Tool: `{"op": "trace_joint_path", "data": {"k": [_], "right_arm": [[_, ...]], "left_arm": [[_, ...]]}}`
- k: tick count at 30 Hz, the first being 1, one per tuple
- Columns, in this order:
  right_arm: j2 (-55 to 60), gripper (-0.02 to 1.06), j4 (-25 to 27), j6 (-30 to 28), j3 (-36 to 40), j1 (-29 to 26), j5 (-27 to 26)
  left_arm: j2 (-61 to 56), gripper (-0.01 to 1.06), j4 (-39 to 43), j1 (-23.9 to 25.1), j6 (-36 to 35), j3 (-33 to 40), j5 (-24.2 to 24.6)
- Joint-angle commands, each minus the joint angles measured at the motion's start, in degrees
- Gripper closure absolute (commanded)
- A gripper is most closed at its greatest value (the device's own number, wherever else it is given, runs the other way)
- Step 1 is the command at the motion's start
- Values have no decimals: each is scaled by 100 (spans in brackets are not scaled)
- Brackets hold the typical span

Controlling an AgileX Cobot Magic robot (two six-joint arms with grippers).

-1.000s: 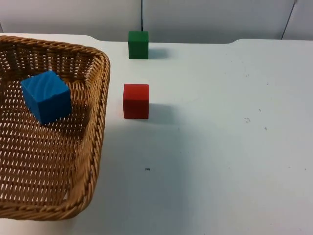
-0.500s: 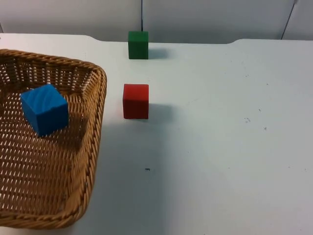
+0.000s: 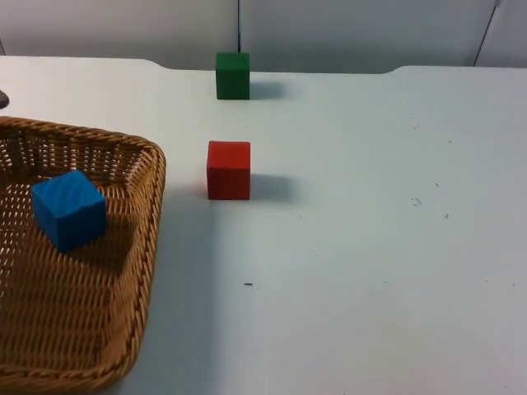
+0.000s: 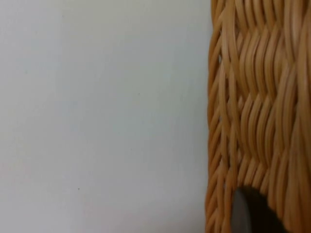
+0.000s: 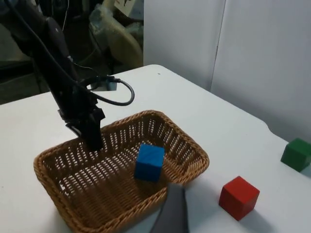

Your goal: Pick up the basket with the left hand and place the blue cube into the basket with the right hand.

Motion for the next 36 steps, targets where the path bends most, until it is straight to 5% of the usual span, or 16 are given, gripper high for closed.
{"op": "trace_joint_path", "data": {"k": [1, 20, 25, 29, 36], "right_arm": [[-86, 34, -27, 34, 63, 4, 71], [-116, 34, -27, 34, 76, 4, 207], [-116, 34, -27, 34, 87, 4, 205], [-116, 34, -27, 34, 87, 4, 205], [-116, 34, -27, 34, 87, 4, 205]], "left_arm": [[15, 105, -91, -27, -3, -97, -47], [41, 103, 69, -27, 252, -129, -835], [41, 87, 113, -27, 252, -129, -971], [41, 57, 151, -27, 252, -129, -1061], [41, 32, 448, -27, 252, -129, -1072]]}}
